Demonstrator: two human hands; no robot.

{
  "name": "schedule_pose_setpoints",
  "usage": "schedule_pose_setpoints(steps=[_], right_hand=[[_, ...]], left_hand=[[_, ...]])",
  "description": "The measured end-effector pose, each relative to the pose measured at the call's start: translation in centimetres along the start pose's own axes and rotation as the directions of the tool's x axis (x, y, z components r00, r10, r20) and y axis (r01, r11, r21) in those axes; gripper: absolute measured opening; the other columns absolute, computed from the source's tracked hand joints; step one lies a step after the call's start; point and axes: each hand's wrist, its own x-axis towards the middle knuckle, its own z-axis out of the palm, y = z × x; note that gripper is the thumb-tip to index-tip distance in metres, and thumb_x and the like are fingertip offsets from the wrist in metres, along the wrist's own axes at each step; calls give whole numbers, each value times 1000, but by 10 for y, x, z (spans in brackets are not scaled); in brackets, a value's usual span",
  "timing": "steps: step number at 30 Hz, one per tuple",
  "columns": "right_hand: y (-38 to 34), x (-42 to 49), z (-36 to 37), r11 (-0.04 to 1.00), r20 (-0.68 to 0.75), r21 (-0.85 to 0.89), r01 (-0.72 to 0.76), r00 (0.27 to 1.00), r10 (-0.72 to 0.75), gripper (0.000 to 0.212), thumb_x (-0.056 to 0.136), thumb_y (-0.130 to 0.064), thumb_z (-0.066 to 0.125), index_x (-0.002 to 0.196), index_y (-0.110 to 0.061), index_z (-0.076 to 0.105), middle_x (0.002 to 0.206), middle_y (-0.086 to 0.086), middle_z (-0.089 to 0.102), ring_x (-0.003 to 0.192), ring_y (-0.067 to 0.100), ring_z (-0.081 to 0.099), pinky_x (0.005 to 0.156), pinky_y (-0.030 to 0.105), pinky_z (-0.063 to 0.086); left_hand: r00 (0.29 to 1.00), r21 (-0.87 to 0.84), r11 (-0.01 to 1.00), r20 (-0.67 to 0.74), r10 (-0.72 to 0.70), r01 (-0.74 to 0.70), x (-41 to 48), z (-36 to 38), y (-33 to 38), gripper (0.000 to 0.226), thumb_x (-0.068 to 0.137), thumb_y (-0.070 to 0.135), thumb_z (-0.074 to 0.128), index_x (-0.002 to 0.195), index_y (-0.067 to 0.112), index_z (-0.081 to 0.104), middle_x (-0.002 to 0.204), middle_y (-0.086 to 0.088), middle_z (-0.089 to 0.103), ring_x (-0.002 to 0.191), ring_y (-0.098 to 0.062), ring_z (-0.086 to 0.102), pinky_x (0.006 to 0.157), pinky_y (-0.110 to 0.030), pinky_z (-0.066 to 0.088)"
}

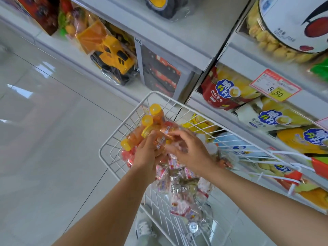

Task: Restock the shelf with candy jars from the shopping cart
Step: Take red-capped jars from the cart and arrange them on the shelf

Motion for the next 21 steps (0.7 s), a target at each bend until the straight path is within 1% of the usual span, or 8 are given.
schedule_pose_setpoints(steps=[1,3,5,10,13,16,19,21], right_hand=[[2,8,2,998,-38,-60,24,999,-27,36,91,-40,61,122,-21,57,118,-10,54,109,2,53,93,26,48],[6,24,6,962,-75,-270,48,995,-71,35,94,-32,57,126,-18,54,126,-4,53,117,11,49,99,33,43],[14,36,14,891,-11,-453,35,999,-45,44,95,-35,55,134,-15,48,132,1,50,122,18,45,102,33,40],[32,46,30,759,28,-648,-58,995,100,45,96,-36,55,132,-13,43,122,9,53,109,26,54,86,39,48],[26,43,28,813,-2,-575,-93,994,112,46,93,-44,56,124,-11,46,112,8,55,97,25,56,77,34,44],[10,31,18,910,-26,-367,-193,980,197,47,87,-51,63,114,-17,44,98,-2,56,80,15,55,60,25,40],[-12,14,3,961,-10,-102,-258,966,258,45,81,-44,72,106,-22,43,91,-11,57,77,6,56,60,18,42],[-30,2,-9,963,5,34,-266,964,266,49,80,-44,74,113,-23,45,96,-14,56,81,-2,56,61,10,42]], left_hand=[[999,-7,1000,-27,16,-17,2,-3,0,38,94,38,57,121,12,61,99,-9,70,76,-19,71,67,-34,58],[998,-19,1000,-57,24,-25,6,-11,-1,37,92,39,60,122,17,59,116,-10,67,89,-25,71,79,-43,58],[998,-14,1000,-67,21,-22,7,-18,-3,36,92,38,61,122,19,58,123,-10,64,97,-29,69,87,-48,55],[998,-6,1000,-47,30,-30,8,-28,-3,35,93,35,59,124,18,55,124,-12,63,97,-29,69,84,-45,56],[998,15,999,-38,42,-42,8,-31,-2,37,93,35,58,126,18,54,120,-10,65,98,-28,68,90,-48,54],[998,38,998,-33,54,-53,2,-30,1,36,94,35,57,126,19,54,119,-10,65,99,-29,67,91,-49,53],[998,60,997,-22,57,-55,-10,-25,8,32,95,34,56,122,17,56,118,-12,66,99,-30,67,90,-49,54],[997,74,995,12,71,-71,-23,-17,16,32,94,36,54,120,18,59,118,-10,66,101,-29,67,86,-45,56]])
